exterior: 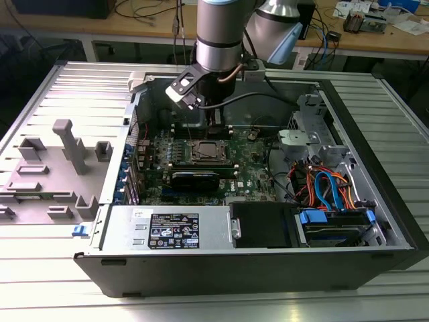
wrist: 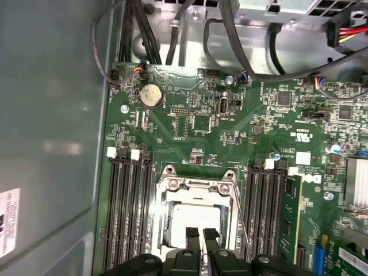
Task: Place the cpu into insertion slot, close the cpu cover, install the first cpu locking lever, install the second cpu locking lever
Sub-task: 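Install the first cpu locking lever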
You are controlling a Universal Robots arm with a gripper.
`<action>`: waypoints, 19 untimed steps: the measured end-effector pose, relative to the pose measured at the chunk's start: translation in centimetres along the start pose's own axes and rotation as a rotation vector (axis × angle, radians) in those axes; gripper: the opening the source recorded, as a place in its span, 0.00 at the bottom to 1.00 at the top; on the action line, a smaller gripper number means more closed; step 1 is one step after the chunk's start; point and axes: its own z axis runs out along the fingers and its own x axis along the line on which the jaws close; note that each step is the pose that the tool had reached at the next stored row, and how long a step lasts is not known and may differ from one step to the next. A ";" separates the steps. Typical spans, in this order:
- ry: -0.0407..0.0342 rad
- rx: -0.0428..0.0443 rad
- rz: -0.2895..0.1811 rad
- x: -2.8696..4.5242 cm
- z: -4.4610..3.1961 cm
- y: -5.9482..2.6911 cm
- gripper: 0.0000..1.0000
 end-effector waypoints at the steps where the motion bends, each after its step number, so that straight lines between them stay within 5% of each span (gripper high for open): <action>1: 0.0000 0.0000 0.000 0.00 -0.28 0.00 0.17; 3: 0.0001 0.0000 0.000 -0.02 -0.90 0.00 0.17; 8: 0.0002 -0.0002 -0.011 -0.02 -0.92 0.00 0.17; 19: -0.0002 -0.0034 -0.179 -0.02 -0.91 0.00 0.17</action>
